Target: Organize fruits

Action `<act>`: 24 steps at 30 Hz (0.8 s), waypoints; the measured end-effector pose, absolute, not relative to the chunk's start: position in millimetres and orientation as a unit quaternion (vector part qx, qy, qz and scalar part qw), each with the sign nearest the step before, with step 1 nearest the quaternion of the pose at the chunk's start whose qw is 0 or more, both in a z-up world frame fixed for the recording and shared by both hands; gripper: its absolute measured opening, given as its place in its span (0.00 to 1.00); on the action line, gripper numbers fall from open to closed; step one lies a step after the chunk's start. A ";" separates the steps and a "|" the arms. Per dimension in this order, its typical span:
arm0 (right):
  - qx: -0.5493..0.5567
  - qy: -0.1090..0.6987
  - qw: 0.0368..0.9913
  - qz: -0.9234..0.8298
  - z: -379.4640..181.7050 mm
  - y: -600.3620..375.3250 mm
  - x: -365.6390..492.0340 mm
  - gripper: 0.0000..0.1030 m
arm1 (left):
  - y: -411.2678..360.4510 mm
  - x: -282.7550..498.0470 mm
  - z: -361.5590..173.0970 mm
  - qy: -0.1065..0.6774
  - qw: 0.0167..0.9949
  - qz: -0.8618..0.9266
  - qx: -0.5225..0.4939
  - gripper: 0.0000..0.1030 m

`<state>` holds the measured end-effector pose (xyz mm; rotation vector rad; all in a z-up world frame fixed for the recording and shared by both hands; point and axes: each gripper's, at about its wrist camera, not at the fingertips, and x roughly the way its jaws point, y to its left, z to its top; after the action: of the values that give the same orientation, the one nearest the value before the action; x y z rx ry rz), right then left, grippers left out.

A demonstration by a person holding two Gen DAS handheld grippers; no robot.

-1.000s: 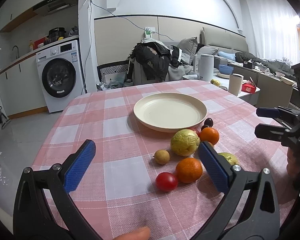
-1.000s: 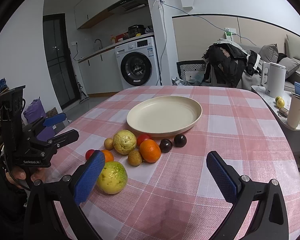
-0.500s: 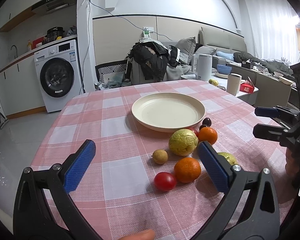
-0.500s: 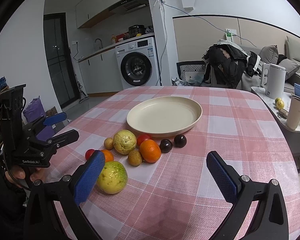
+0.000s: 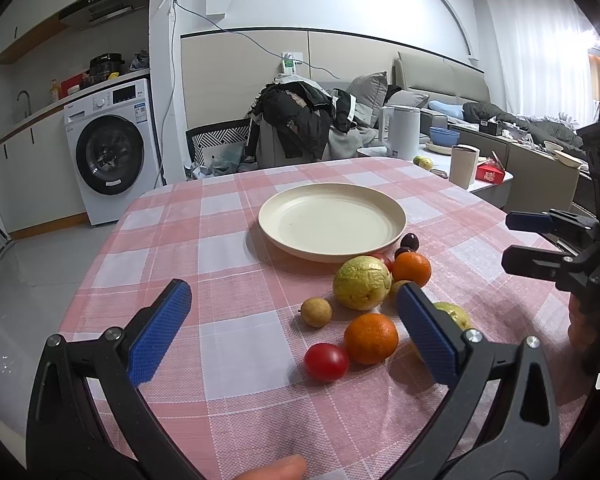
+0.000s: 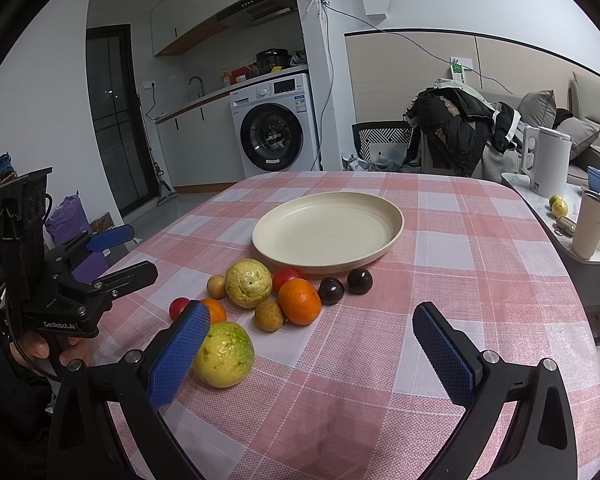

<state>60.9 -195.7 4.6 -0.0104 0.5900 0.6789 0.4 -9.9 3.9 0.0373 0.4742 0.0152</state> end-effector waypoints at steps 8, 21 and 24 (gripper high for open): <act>-0.007 0.285 0.901 0.328 4.3 -195.6 61.0 1.00 | -10.4 0.4 3.9 0.235 0.972 0.007 0.019 0.99; -0.014 0.284 0.900 0.329 4.8 -196.2 61.0 1.00 | -5.8 1.4 3.1 0.245 0.969 0.003 0.015 0.99; -0.017 0.285 0.901 0.328 5.0 -193.9 60.5 1.00 | -6.1 2.6 3.2 0.246 0.969 0.003 0.015 0.99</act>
<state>60.5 -193.9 5.0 -0.0342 0.5887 0.6786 2.6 -6.1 3.2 0.0301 0.4966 0.0066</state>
